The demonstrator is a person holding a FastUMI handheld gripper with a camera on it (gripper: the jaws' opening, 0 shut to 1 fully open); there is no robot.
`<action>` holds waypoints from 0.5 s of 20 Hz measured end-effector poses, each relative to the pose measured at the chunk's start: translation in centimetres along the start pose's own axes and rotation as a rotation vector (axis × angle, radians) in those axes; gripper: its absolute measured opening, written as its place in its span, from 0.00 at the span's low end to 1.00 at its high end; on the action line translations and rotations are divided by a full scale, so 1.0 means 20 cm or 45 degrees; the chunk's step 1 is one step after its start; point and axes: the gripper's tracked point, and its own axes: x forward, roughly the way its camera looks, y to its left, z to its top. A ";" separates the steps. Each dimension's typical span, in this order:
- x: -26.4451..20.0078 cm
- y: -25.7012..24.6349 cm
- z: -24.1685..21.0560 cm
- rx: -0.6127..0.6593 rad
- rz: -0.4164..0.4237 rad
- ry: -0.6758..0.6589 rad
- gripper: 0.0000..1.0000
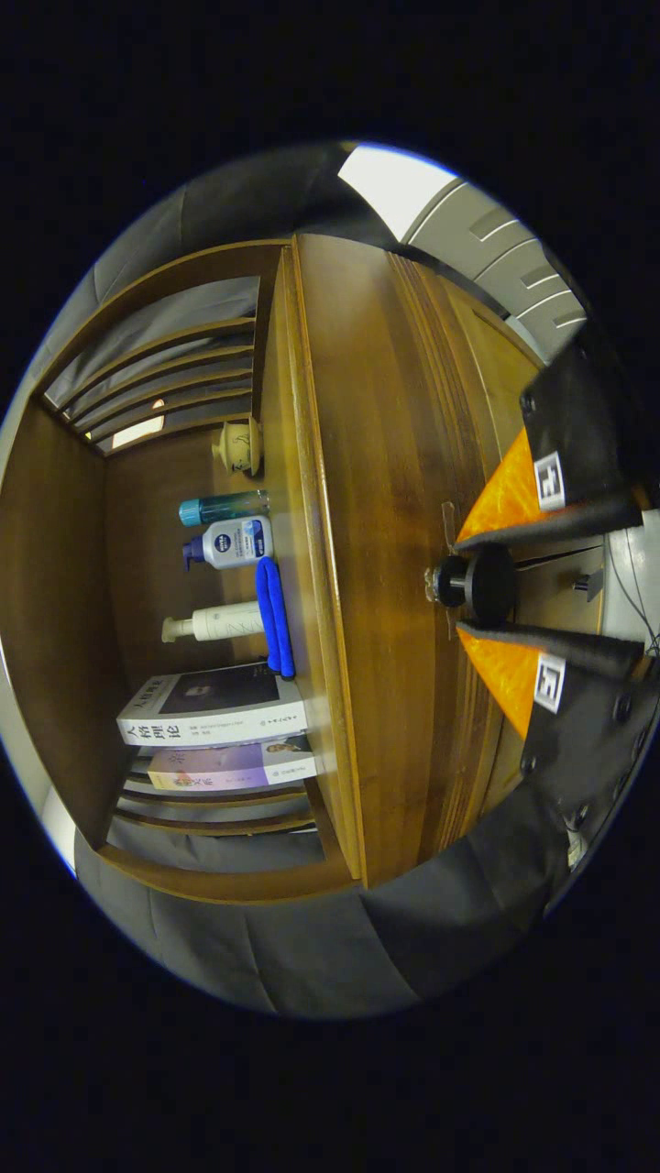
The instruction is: Pull open the drawer, take out the items inside it, and place them on the countertop above the cabinet.
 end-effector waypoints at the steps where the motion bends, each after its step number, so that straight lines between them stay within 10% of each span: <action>1: 0.00 0.00 0.00 -0.013 -0.001 0.007 0.38; 10: -0.12 -0.01 -0.03 -0.026 0.009 0.007 0.25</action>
